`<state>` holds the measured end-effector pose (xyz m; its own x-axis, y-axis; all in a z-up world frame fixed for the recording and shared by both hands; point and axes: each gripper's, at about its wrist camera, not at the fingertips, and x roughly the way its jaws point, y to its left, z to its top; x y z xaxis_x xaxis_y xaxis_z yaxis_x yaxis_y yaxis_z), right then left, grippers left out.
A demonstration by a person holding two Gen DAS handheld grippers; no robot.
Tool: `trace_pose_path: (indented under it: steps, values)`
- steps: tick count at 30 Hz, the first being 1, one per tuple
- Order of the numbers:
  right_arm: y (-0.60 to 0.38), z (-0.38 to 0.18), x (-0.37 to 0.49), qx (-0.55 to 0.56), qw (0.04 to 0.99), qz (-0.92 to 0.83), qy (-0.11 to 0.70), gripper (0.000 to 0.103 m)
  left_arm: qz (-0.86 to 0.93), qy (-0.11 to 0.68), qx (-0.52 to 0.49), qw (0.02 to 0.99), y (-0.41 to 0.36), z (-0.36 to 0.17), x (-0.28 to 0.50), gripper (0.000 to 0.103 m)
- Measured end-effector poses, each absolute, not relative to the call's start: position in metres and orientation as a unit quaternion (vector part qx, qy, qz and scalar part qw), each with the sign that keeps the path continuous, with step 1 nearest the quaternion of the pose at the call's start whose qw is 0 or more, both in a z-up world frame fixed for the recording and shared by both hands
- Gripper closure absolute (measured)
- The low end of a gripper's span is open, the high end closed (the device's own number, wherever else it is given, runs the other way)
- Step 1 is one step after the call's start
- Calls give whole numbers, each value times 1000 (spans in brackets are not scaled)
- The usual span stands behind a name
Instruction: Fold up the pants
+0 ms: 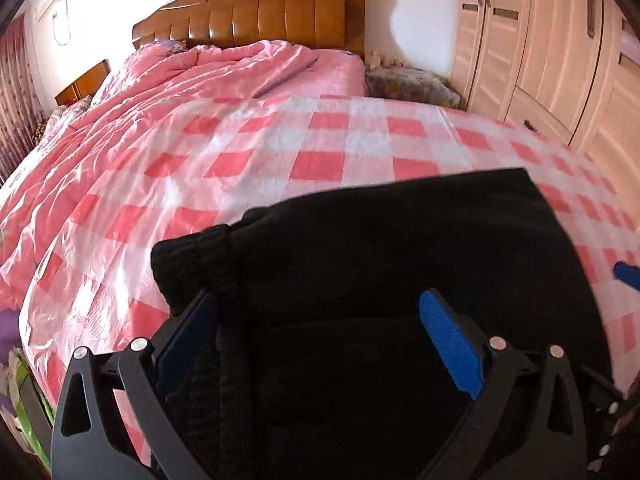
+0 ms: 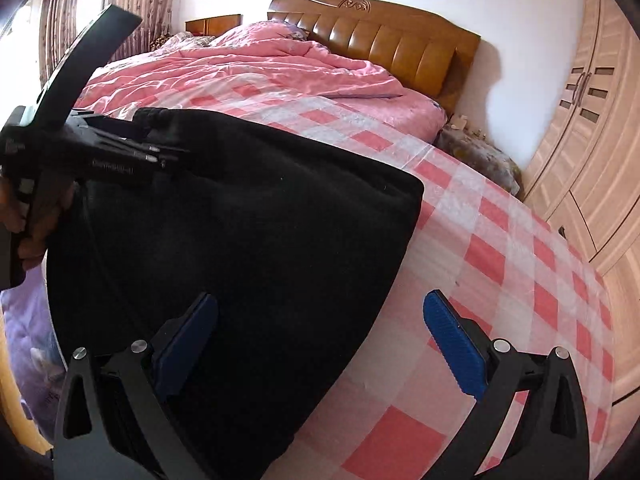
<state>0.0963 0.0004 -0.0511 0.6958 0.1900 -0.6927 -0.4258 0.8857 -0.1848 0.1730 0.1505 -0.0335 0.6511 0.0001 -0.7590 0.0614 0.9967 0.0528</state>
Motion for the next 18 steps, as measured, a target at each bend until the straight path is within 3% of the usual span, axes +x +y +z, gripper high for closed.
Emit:
trace_pose_path:
  steps: [18]
  values:
    - [-2, -55, 93, -174, 910, 153, 343, 4, -27, 414, 4, 910, 165, -42, 171, 2]
